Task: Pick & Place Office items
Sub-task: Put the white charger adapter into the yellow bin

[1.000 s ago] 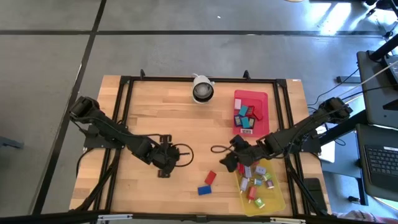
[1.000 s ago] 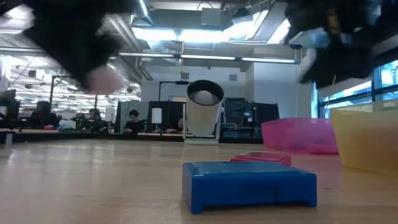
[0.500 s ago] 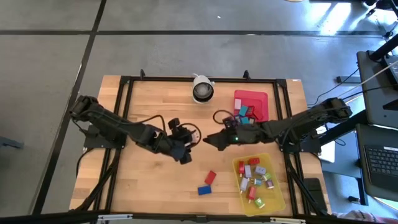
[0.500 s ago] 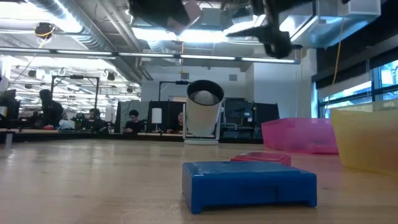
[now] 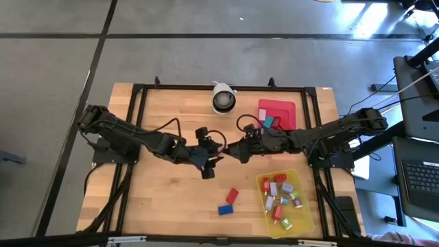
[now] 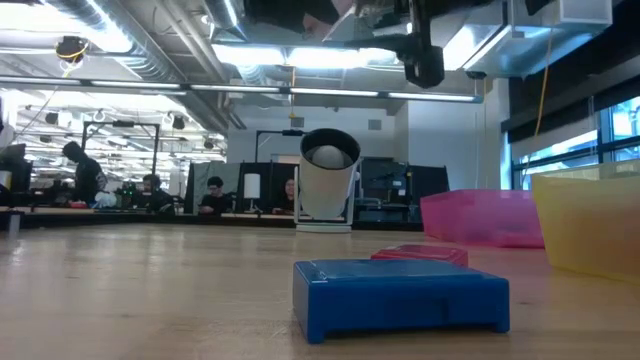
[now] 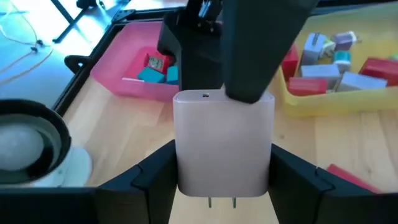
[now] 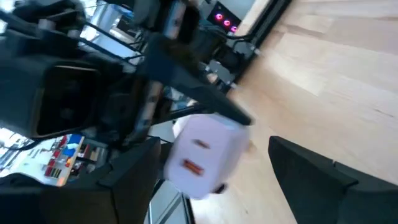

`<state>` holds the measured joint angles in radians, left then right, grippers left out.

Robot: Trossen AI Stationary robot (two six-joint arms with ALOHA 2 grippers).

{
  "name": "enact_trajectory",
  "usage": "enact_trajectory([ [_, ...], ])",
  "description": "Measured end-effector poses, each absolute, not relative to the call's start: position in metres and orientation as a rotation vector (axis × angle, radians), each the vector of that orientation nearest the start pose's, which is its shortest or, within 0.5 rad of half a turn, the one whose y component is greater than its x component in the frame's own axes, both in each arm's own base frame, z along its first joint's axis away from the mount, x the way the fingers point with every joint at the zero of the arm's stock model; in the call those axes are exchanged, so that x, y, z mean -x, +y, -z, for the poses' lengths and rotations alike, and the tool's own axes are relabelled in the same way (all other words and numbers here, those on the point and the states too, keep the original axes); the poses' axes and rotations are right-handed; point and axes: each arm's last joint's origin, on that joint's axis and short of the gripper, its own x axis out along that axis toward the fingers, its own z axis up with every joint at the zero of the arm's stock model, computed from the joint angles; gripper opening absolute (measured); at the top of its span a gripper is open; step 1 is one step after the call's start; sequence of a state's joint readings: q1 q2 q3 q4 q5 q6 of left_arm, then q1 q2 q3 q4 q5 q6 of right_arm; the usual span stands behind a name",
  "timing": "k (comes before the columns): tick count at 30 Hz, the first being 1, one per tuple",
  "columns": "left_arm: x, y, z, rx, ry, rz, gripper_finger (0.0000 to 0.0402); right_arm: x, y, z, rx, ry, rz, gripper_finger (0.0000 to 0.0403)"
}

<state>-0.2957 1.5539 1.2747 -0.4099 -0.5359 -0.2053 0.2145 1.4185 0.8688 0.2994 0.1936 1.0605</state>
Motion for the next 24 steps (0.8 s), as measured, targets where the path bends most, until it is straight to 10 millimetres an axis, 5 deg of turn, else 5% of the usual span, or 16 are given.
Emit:
enact_trajectory([
  [11, -0.337, -0.057, -0.301, -0.243, 0.617, -0.267, 0.0204, -0.309, 0.05, -0.263, -0.979, 0.219, 0.139, 0.0302],
  [24, -0.341, -0.054, -0.304, -0.408, 0.597, -0.172, 0.0205, -0.309, 0.048, -0.262, -0.955, 0.235, 0.152, 0.0264],
])
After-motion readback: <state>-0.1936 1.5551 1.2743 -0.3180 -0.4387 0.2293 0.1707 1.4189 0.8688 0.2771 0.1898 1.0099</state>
